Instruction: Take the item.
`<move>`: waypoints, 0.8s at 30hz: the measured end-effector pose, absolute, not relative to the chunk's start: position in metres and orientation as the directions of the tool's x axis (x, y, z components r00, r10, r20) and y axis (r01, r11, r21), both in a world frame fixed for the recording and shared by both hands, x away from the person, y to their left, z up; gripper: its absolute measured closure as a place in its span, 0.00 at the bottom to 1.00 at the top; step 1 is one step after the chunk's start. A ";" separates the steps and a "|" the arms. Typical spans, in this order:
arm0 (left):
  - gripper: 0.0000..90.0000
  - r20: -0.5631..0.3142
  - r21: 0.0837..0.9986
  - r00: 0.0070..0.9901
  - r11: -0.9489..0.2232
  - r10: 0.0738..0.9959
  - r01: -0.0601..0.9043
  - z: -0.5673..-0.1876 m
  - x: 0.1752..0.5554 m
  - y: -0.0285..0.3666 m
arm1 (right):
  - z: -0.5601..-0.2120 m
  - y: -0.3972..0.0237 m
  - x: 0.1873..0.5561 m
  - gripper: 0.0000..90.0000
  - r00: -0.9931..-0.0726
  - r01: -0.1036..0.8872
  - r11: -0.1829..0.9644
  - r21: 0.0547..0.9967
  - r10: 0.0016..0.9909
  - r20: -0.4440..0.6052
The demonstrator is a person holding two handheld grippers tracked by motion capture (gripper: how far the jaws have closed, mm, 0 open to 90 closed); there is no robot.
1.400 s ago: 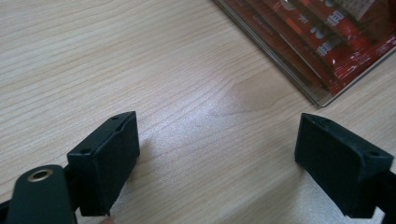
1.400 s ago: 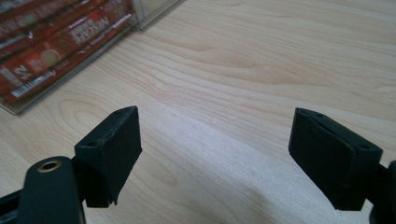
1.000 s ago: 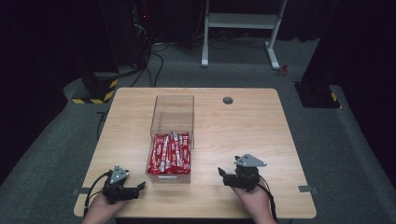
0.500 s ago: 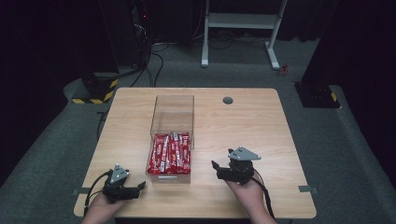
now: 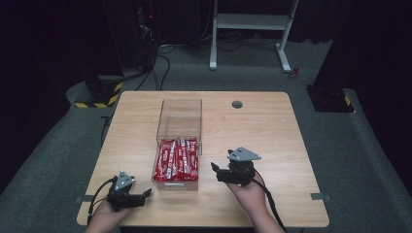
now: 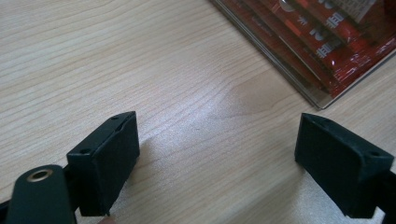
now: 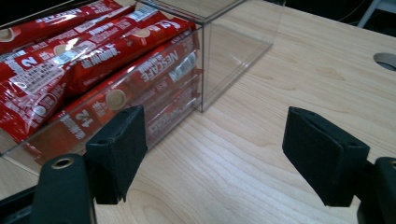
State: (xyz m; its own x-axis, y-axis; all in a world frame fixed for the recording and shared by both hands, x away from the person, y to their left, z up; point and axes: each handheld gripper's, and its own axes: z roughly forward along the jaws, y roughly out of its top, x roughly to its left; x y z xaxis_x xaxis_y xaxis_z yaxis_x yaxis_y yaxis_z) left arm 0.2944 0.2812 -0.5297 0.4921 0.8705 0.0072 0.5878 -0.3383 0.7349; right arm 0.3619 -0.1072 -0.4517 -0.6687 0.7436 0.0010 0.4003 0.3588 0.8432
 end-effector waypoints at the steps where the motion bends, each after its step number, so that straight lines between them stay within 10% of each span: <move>1: 0.16 0.008 0.735 0.492 -0.339 0.871 0.588 -0.530 0.294 0.281 | -0.451 -0.106 0.362 0.25 -0.673 0.393 0.363 0.845 0.740 -0.005; 24: 0.16 0.001 0.736 0.485 -0.329 0.874 0.591 -0.530 0.294 0.280 | -0.432 -0.079 0.346 0.33 -0.746 0.331 0.314 0.890 0.664 0.043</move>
